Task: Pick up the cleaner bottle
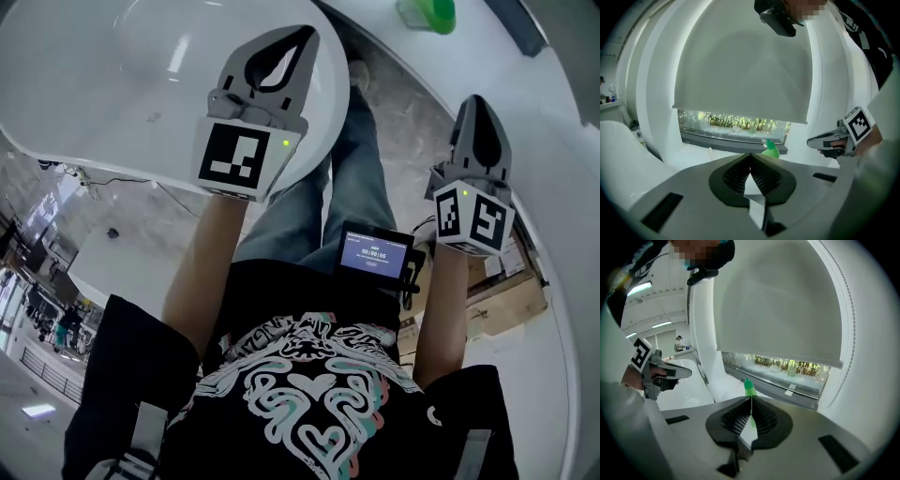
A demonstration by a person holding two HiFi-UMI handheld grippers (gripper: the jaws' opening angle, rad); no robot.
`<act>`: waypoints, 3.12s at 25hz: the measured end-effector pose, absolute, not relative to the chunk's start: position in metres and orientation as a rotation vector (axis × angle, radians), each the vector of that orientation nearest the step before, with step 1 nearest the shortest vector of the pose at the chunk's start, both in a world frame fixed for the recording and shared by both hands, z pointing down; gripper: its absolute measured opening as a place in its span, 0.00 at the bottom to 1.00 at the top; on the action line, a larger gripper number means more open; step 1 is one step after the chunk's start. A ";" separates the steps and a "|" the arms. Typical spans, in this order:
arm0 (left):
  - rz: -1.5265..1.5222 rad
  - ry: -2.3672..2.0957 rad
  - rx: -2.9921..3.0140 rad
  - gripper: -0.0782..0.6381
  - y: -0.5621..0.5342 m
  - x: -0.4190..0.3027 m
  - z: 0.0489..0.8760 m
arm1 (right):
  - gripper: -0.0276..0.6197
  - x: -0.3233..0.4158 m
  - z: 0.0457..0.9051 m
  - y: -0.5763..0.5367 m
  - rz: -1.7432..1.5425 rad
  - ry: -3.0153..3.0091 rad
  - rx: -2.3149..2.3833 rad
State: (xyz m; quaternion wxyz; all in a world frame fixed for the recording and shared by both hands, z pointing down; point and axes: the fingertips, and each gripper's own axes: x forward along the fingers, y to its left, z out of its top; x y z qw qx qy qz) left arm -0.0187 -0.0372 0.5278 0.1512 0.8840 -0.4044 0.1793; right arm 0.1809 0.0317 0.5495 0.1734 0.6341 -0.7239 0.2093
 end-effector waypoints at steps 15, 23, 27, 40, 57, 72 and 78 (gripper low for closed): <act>0.522 -1.142 2.564 0.13 -0.057 -0.009 0.550 | 0.09 0.194 0.579 0.014 0.591 -1.980 1.860; 0.591 -1.116 2.518 0.13 -0.067 -0.002 0.575 | 0.09 0.196 0.593 -0.007 0.560 -2.011 1.835; 0.629 -1.098 2.508 0.13 -0.072 -0.002 0.583 | 0.09 0.188 0.599 -0.015 0.560 -2.053 1.825; 0.650 -1.059 2.475 0.13 -0.084 0.018 0.644 | 0.09 0.177 0.671 -0.032 0.619 -2.141 1.689; 0.688 -1.052 2.449 0.13 -0.104 0.015 0.673 | 0.33 0.163 0.735 -0.053 0.592 -2.111 1.505; 0.683 -1.066 2.424 0.13 -0.127 0.011 0.689 | 0.39 0.139 0.754 -0.089 0.486 -2.148 1.413; 0.685 -1.074 2.408 0.13 -0.132 0.007 0.699 | 0.39 0.135 0.766 -0.107 0.491 -2.167 1.432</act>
